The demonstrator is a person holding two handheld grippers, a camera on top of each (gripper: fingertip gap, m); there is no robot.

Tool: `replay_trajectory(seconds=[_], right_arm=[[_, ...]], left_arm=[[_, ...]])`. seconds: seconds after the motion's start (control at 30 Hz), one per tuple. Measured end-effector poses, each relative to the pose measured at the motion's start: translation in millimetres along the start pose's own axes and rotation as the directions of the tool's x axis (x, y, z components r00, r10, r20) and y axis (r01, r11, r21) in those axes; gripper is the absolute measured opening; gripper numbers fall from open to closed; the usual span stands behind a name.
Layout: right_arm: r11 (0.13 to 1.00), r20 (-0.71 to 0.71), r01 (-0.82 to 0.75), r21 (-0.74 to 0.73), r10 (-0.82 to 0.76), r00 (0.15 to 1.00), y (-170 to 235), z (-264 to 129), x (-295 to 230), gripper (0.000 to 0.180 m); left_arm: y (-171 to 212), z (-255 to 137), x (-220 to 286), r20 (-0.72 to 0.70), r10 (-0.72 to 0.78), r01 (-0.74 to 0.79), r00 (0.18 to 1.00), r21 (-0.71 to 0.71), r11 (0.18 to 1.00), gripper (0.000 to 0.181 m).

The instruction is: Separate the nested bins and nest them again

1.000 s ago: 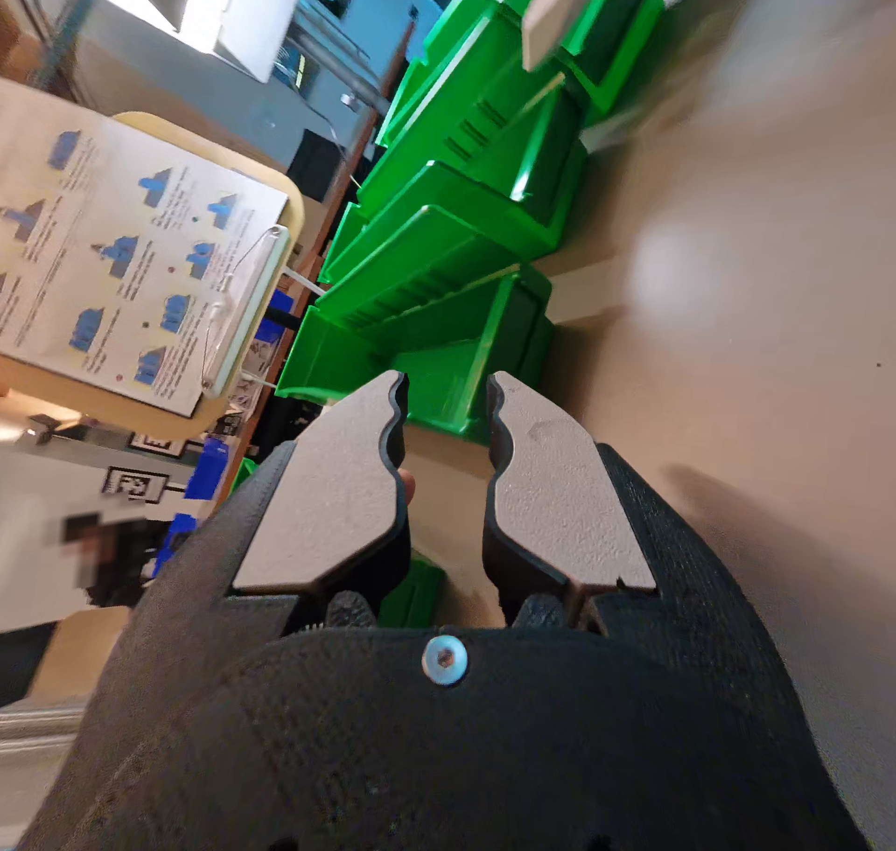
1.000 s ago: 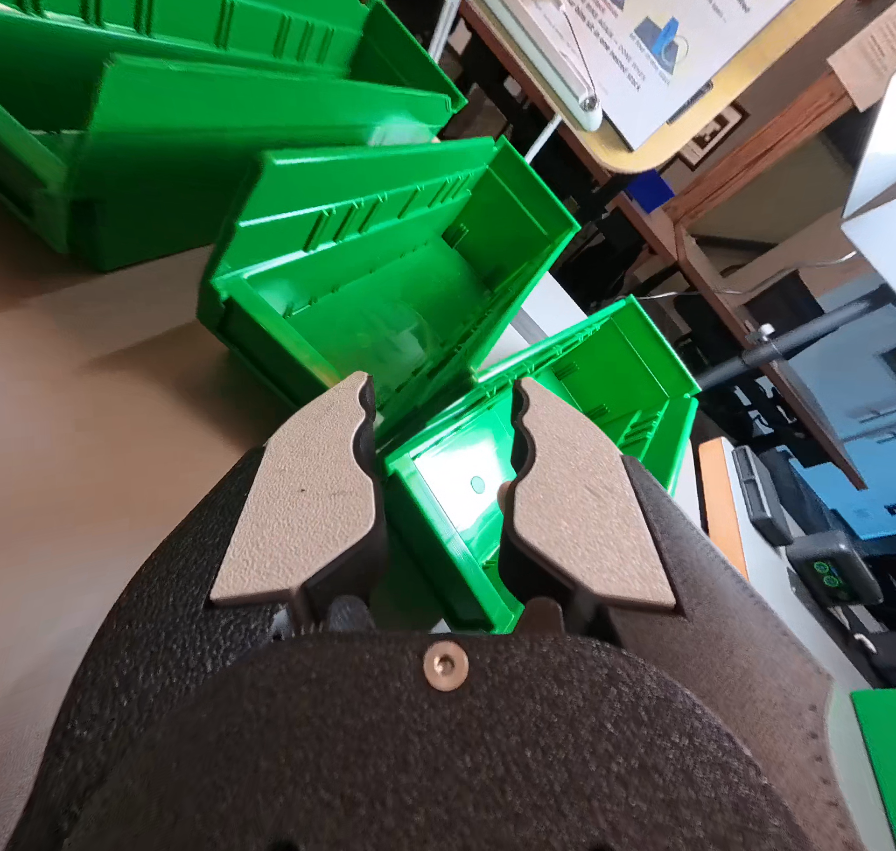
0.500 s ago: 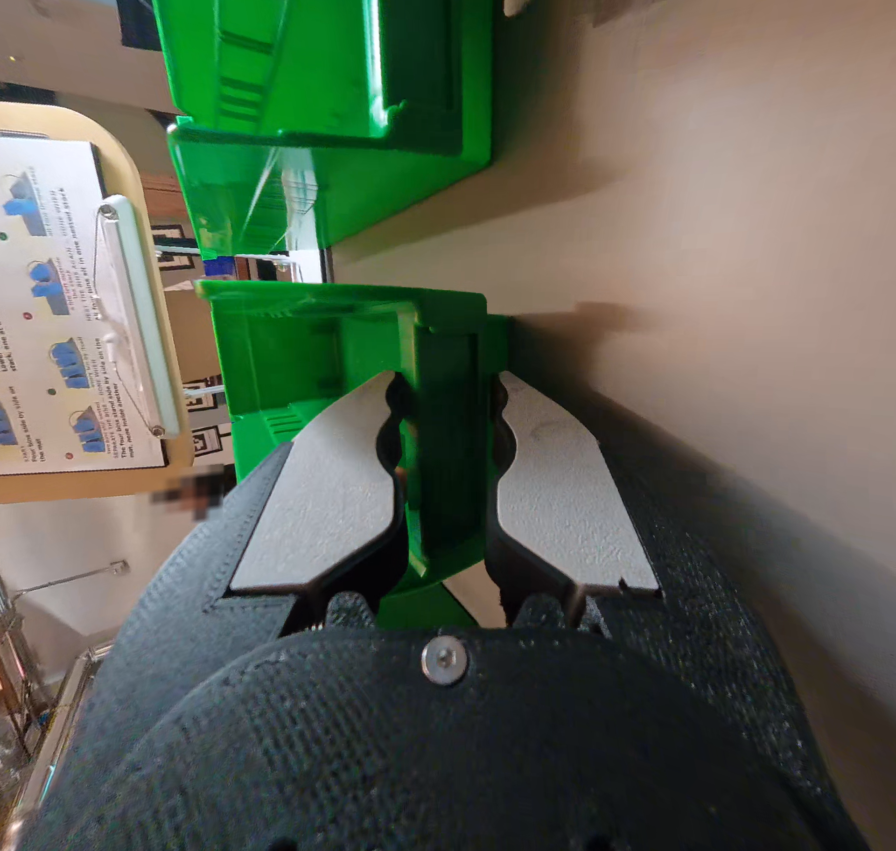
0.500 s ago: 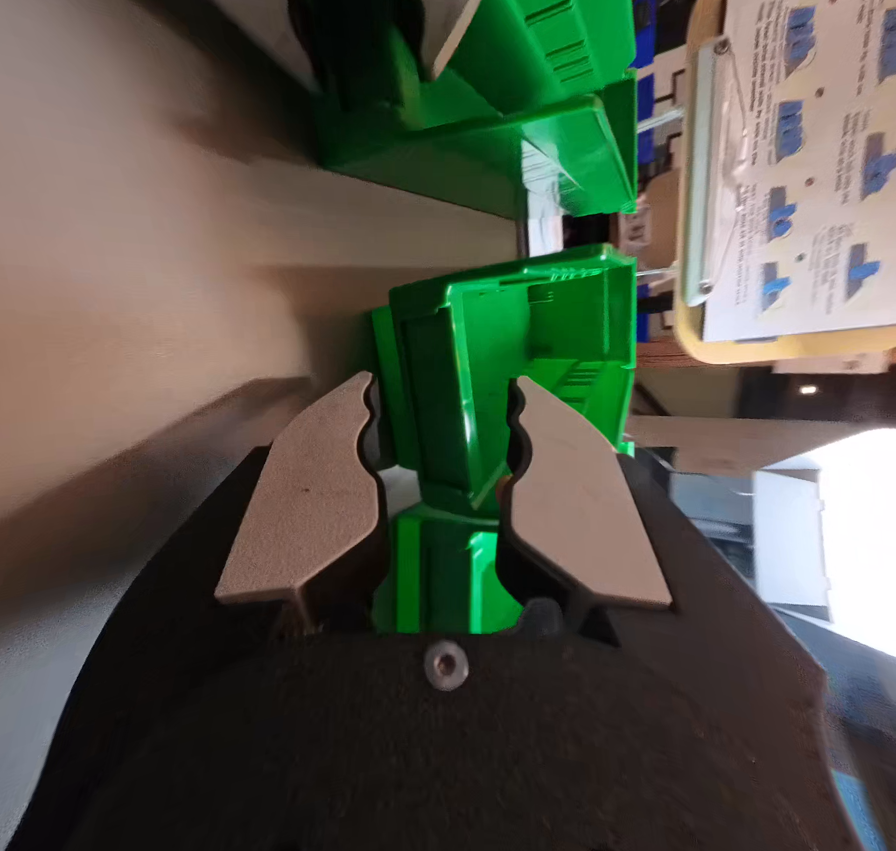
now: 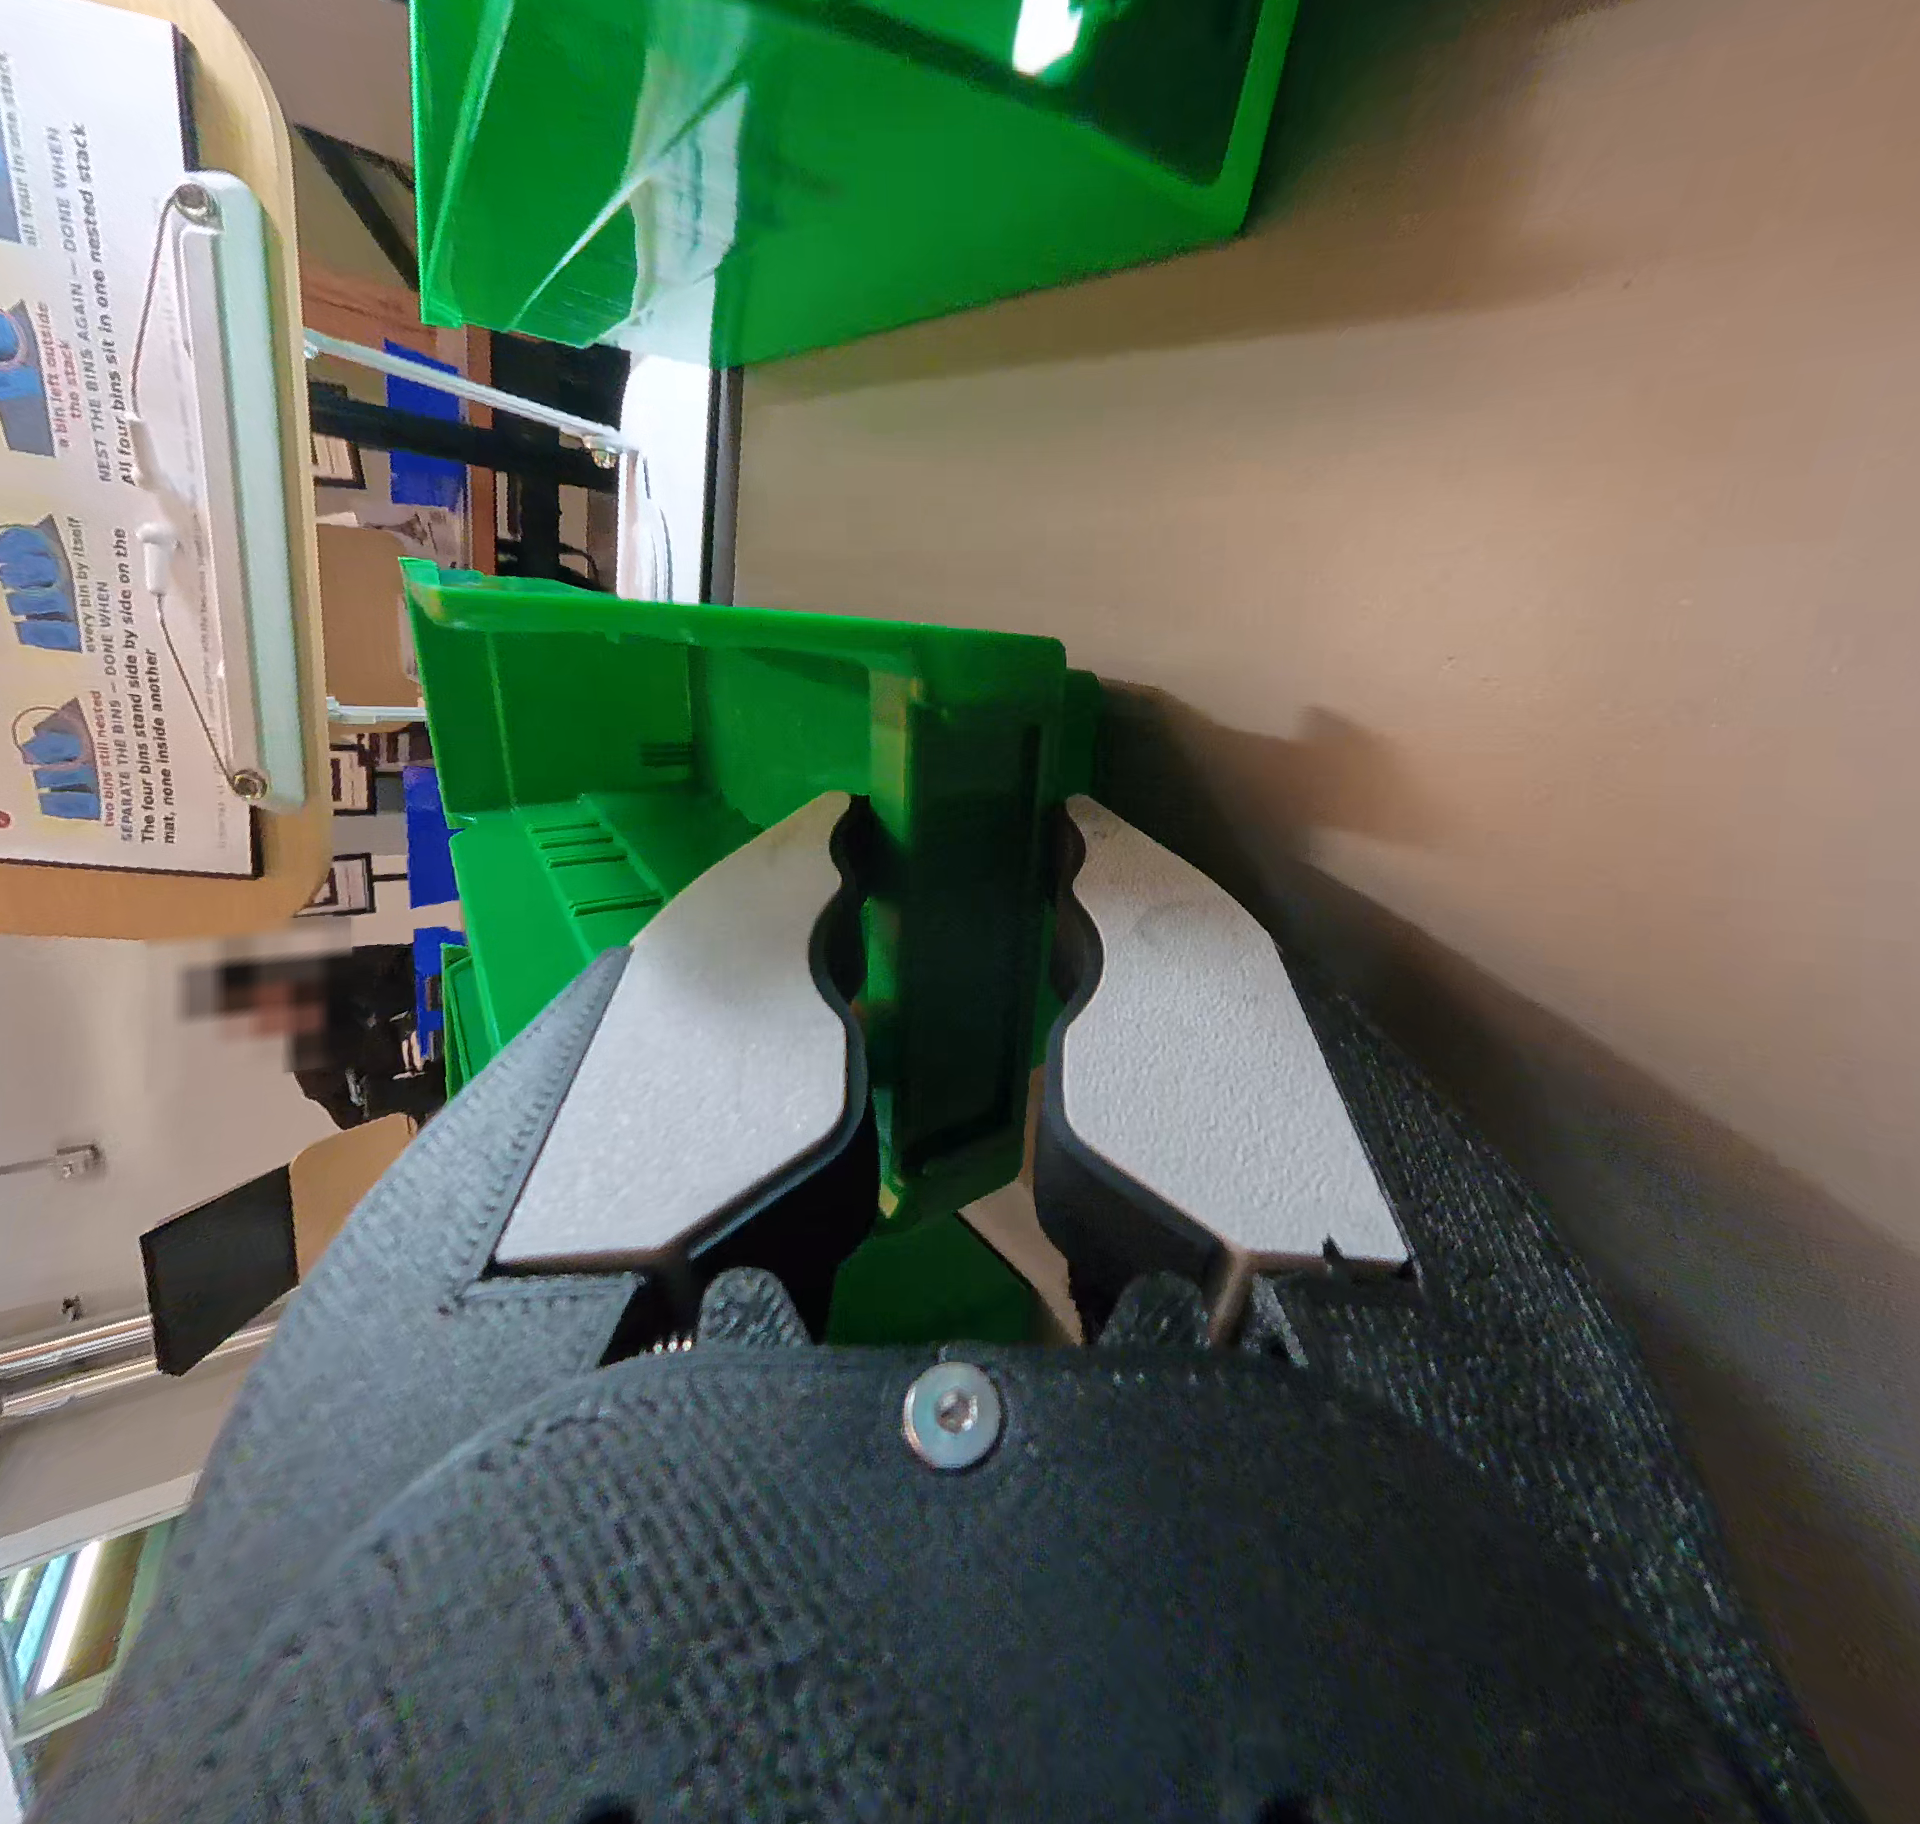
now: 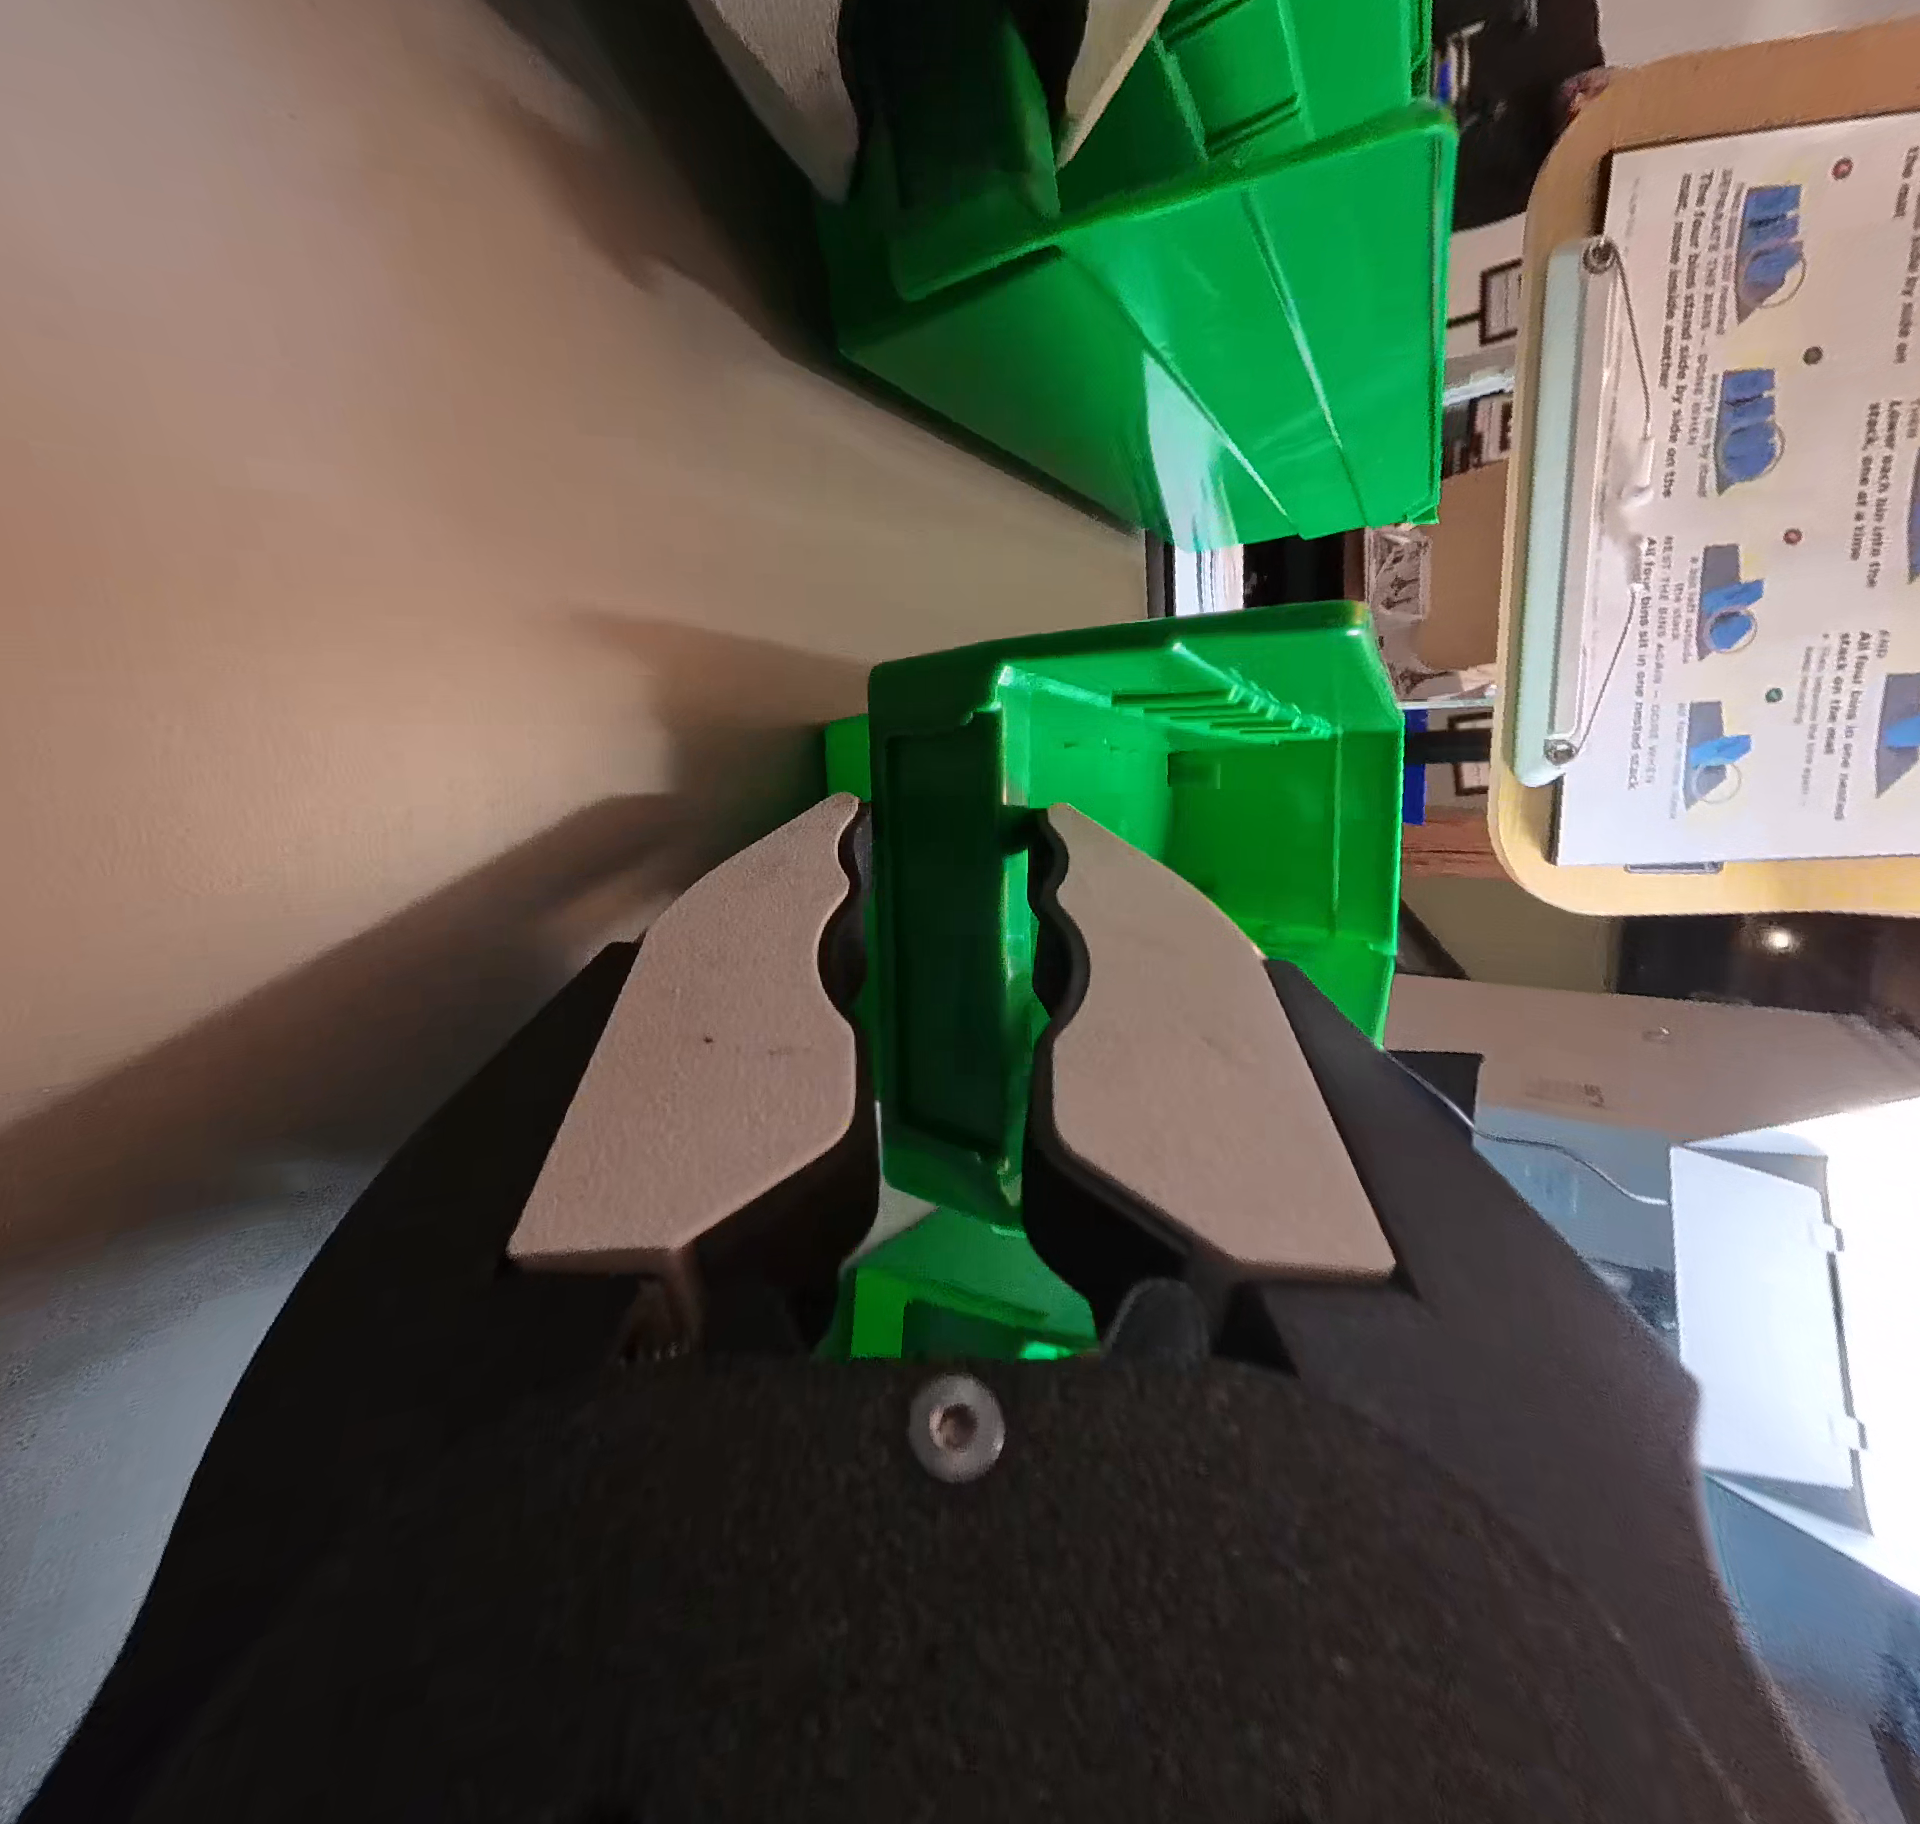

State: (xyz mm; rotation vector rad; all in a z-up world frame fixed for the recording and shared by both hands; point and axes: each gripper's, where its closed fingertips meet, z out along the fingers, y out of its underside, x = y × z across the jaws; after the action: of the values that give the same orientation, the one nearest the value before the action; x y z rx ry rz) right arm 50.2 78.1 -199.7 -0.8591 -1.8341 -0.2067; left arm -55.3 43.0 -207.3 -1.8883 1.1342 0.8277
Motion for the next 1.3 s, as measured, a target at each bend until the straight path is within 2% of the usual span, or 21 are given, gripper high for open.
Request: replay_trajectory(seconds=[0.3, 0.43, 0.5, 0.6, 0.63, 0.73, 0.83, 0.93, 1.07, 1.3], right_arm=[[0.999, -0.01, -0.045, 0.014, 0.045, 0.999, -6.7, -0.7, 2.4, 0.029], [0.991, -0.017, -0.12, 0.065, 0.121, 0.992, -18.1, -19.1, 15.5, 0.034], [0.984, -0.018, -0.169, 0.059, 0.171, 0.985, -16.3, -34.1, 26.1, 0.04], [0.948, 0.059, -0.312, -0.061, 0.315, 0.947, 11.0, -54.4, 32.6, 0.062], [0.933, 0.08, -0.337, -0.123, 0.348, 0.934, 25.5, -59.1, 31.4, 0.068], [0.9, 0.142, -0.311, -0.305, 0.366, 0.92, 70.1, -64.0, 14.2, 0.071], [0.867, 0.178, -0.219, -0.449, 0.327, 0.928, 103.9, -54.2, -7.1, 0.07], [0.856, 0.17, -0.239, -0.459, 0.348, 0.922, 112.3, -41.4, -8.7, 0.057], [0.885, 0.172, -0.159, -0.438, 0.256, 0.951, 119.0, -31.1, -5.9, 0.03], [0.938, 0.227, -0.073, -0.339, 0.157, 0.961, 111.5, -36.9, -10.2, 0.029]], left_arm=[[1.7, -3.3, 3.4, 0.002, -0.026, 0.026, 1.0, 0.053, 0.998, 0.038], [-8.6, -23.5, -3.2, 0.014, -0.069, 0.067, 0.998, 0.125, 0.99, 0.043], [-14.6, -43.3, -11.2, 0.025, -0.104, 0.098, 0.994, 0.179, 0.979, 0.039], [-14.8, -76.3, -25.0, -0.039, -0.252, 0.253, 0.967, 0.262, 0.931, 0.036], [-12.0, -86.4, -29.4, -0.085, -0.331, 0.341, 0.94, 0.292, 0.894, 0.035], [11.4, -102.4, -40.9, -0.207, -0.541, 0.579, 0.815, 0.318, 0.751, 0.034], [46.1, -102.0, -48.9, -0.193, -0.657, 0.679, 0.729, 0.324, 0.658, 0.033], [63.8, -101.6, -47.5, -0.179, -0.7, 0.71, 0.691, 0.346, 0.613, 0.031], [65.9, -96.6, -41.1, -0.194, -0.694, 0.715, 0.693, 0.309, 0.627, 0.032], [67.0, -86.6, -33.2, -0.172, -0.7, 0.717, 0.693, 0.262, 0.646, 0.033]])
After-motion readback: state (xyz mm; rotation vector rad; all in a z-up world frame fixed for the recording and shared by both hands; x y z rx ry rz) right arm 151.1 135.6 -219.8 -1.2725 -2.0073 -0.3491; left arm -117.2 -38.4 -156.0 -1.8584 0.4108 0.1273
